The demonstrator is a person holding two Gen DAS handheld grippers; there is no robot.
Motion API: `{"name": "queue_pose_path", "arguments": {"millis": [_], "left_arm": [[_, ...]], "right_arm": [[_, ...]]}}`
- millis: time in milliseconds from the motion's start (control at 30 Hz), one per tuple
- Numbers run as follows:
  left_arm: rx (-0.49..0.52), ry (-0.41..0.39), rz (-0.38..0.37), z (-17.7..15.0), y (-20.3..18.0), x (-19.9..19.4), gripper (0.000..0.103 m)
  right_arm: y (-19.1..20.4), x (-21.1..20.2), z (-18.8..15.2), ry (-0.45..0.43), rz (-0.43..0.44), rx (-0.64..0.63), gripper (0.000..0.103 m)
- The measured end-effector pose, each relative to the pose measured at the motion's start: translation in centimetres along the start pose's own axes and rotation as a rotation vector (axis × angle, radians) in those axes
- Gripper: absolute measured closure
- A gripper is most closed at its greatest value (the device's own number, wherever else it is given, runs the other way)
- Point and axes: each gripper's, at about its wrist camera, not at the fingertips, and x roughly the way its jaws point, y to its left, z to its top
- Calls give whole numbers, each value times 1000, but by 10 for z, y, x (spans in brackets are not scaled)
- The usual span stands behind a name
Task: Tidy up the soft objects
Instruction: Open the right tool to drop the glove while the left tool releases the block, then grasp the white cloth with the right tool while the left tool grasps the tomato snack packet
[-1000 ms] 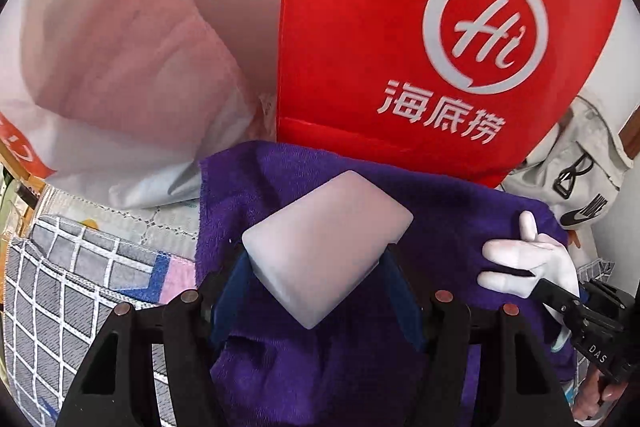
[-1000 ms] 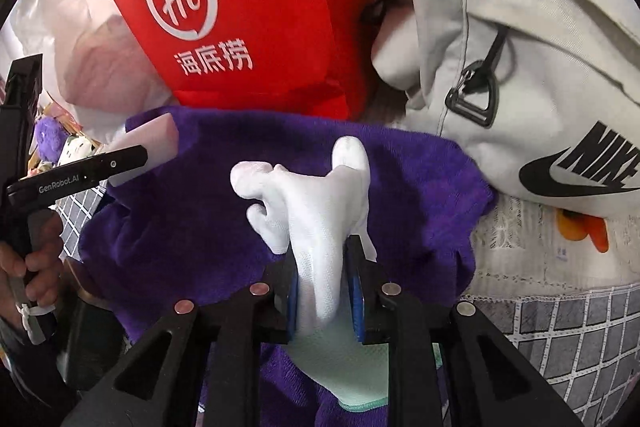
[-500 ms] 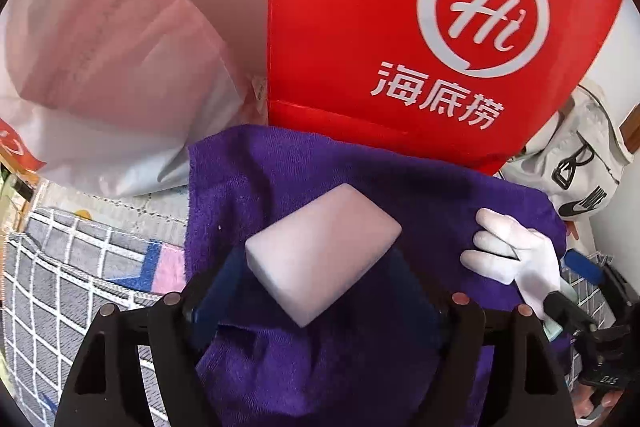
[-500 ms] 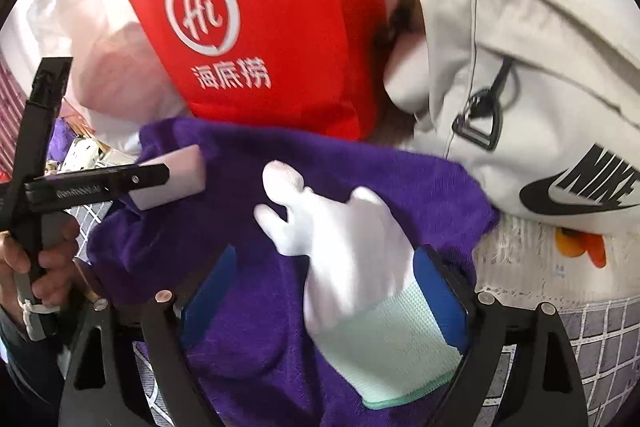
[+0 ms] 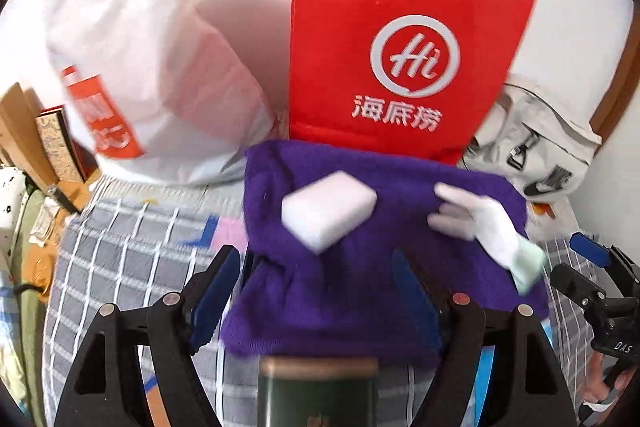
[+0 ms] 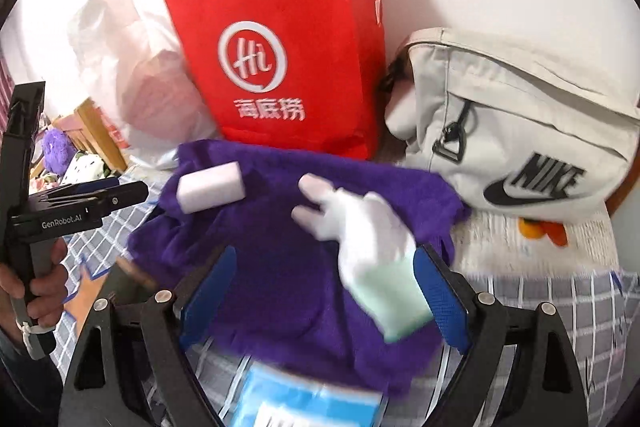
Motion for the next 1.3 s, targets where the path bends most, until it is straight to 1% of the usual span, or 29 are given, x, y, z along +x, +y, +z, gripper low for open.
{"name": "queue_pose_path", "arguments": {"millis": [33, 133, 167, 233, 300, 400, 467, 533, 633, 700, 767, 833, 900, 967, 1033, 1100, 1133, 1167, 1200, 1300], "left_arm": [[-3, 6, 1, -2, -6, -7, 26], [-6, 11, 3, -22, -3, -29, 26], [-5, 9, 9, -25, -4, -31, 26], [2, -1, 18, -39, -1, -47, 26], [2, -8, 36, -54, -1, -59, 26], [0, -15, 29, -78, 1, -78, 26], [3, -20, 40, -92, 3, -87, 26], [1, -18, 51, -105, 6, -95, 26], [4, -20, 70, -126, 10, -106, 26], [-5, -24, 76, -136, 11, -111, 26], [-26, -18, 63, -148, 13, -115, 26], [-33, -6, 68, -157, 13, -116, 26], [-24, -8, 62, -168, 11, -120, 26], [-10, -9, 64, -179, 11, -124, 26], [-10, -11, 63, -188, 13, -127, 26], [-13, -6, 59, -197, 16, -129, 26], [-16, -1, 63, -202, 18, -129, 26], [-18, 3, 65, -207, 21, -130, 26], [-16, 2, 64, -211, 22, -132, 26], [-17, 3, 67, -222, 27, -133, 26]], "right_arm": [[3, -7, -5, -3, 4, 2, 14], [18, -31, -28, -17, -12, -2, 14], [21, -36, -35, -16, -9, 2, 16], [25, -53, -52, -11, 13, 27, 20], [31, -66, -67, 1, 16, 24, 21], [39, -85, -88, 1, 14, 24, 23], [46, -101, -106, -7, 49, 24, 23], [54, -113, -125, -11, 66, 5, 23], [66, -127, -154, -10, 54, -44, 23], [73, -134, -174, -11, 38, -65, 27], [78, -135, -188, -4, 55, -61, 38], [84, -132, -201, 13, 85, -57, 43], [91, -129, -211, 23, 91, -70, 48], [100, -126, -220, 25, 90, -94, 54], [107, -121, -224, 18, 85, -110, 56], [112, -115, -229, 5, 76, -131, 63], [115, -108, -231, 13, 57, -145, 80], [117, -104, -232, 23, 57, -153, 98], [119, -100, -234, 30, 67, -160, 99], [121, -103, -237, -8, 52, -168, 100]]}}
